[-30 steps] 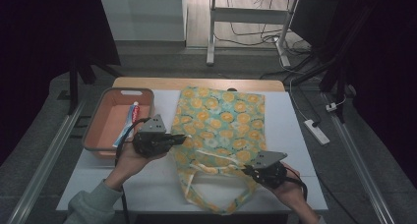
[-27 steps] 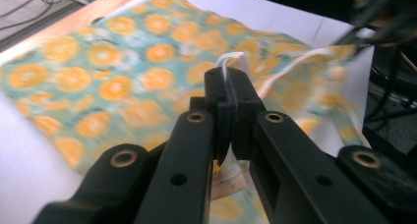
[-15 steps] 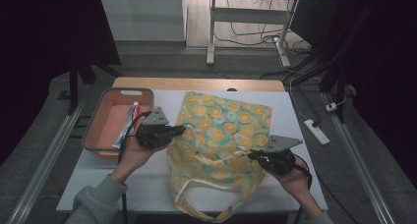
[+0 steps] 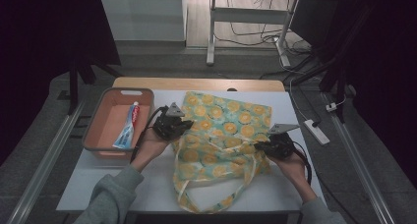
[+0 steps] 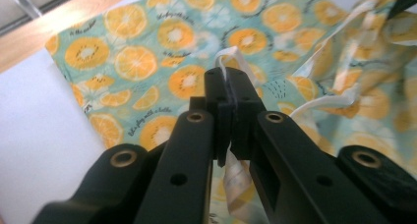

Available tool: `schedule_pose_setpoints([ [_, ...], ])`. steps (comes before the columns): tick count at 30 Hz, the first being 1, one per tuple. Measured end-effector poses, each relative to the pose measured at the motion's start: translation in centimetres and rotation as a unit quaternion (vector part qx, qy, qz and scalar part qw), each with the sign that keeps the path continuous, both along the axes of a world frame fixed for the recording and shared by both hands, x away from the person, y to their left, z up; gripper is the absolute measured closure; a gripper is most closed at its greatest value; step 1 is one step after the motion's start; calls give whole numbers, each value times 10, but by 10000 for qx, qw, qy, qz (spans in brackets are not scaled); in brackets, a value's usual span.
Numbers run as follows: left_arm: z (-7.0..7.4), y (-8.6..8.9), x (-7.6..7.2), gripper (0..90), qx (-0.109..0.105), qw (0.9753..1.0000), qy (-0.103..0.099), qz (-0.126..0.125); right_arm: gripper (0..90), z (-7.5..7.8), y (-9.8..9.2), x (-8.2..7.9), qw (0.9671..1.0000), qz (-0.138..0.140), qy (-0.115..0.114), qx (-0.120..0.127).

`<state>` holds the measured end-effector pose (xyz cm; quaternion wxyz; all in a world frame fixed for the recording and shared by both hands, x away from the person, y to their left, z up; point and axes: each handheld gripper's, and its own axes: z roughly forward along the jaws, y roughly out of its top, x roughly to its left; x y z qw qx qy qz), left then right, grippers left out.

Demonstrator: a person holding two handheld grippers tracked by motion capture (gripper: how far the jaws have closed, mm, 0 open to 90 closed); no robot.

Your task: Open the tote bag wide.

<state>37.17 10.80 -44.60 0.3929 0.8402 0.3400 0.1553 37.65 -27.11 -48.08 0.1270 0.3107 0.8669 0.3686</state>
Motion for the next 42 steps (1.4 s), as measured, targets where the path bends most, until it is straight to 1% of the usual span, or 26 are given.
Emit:
schedule_pose_setpoints([
  [2,-6,-3,6,878,77,9999,55,64,880,-2,0,2,10000,-37,39,-29],
  [5,-15,-7,14,877,134,9997,174,104,880,-10,0,7,9998,-120,179,-58],
  [6,-18,-9,16,875,183,9996,201,105,879,-15,1,10,9995,-143,267,-111],
  [7,-21,-11,17,873,245,9994,217,115,879,-17,1,10,9993,-145,300,-139],
  [8,-23,-13,19,871,293,9992,232,121,878,-19,2,10,9992,-153,318,-177],
  [9,-28,-16,22,870,330,9990,298,112,878,-20,3,10,9991,-144,320,-216],
  [13,-33,-20,24,855,400,9986,343,81,877,-21,4,10,9990,-136,305,-290],
  [15,-34,-21,25,808,423,9984,370,67,876,-21,3,10,9989,-170,324,-287],
  [16,-35,-21,25,808,424,9983,386,51,876,-21,3,10,9989,-170,324,-287],
  [19,-31,-18,23,635,336,9988,342,48,870,-22,0,10,9989,-207,341,-257],
  [20,-28,-16,21,635,291,9991,302,56,870,-22,0,10,9989,-207,341,-257],
  [21,-25,-14,20,556,239,9994,260,57,869,-22,-1,10,9989,-220,352,-229],
  [22,-21,-12,17,556,182,9996,199,60,869,-22,-1,10,9989,-220,352,-229],
  [23,-16,-9,13,481,131,9998,133,63,863,-21,-2,9,9989,-216,348,-207],
  [24,-10,-7,9,458,88,9999,67,60,860,-20,-3,9,9990,-210,351,-195],
  [25,3,-2,1,442,-8,10000,-73,20,857,-20,-3,9,9991,-199,342,-181],
  [26,3,-2,1,429,-8,10000,-73,20,857,-20,-4,8,9990,-199,351,-174],
  [30,26,7,-21,420,-310,9990,-195,-247,851,-19,-5,8,9991,-204,353,-147],
  [32,34,7,-32,413,-362,9981,-214,-441,848,-19,-5,9,9991,-206,352,-141],
  [34,38,1,-43,411,-365,9969,-210,-668,846,-20,-5,9,9990,-212,366,-143],
  [36,39,-9,-54,409,-181,9955,-223,-899,843,-20,-5,9,9990,-203,367,-155],
  [37,38,-16,-59,409,-74,9942,-249,-1041,843,-20,-5,9,9990,-195,368,-158],
  [38,37,-23,-64,410,48,9923,-259,-1207,842,-20,-5,9,9990,-194,365,-163],
  [40,30,-41,-71,411,235,9879,-164,-1522,842,-20,-5,9,9990,-194,361,-154],
  [41,26,-47,-73,408,286,9865,-117,-1606,841,-20,-5,9,9990,-196,358,-157],
  [42,22,-54,-74,408,358,9844,-52,-1724,840,-20,-5,9,9990,-196,358,-157],
])
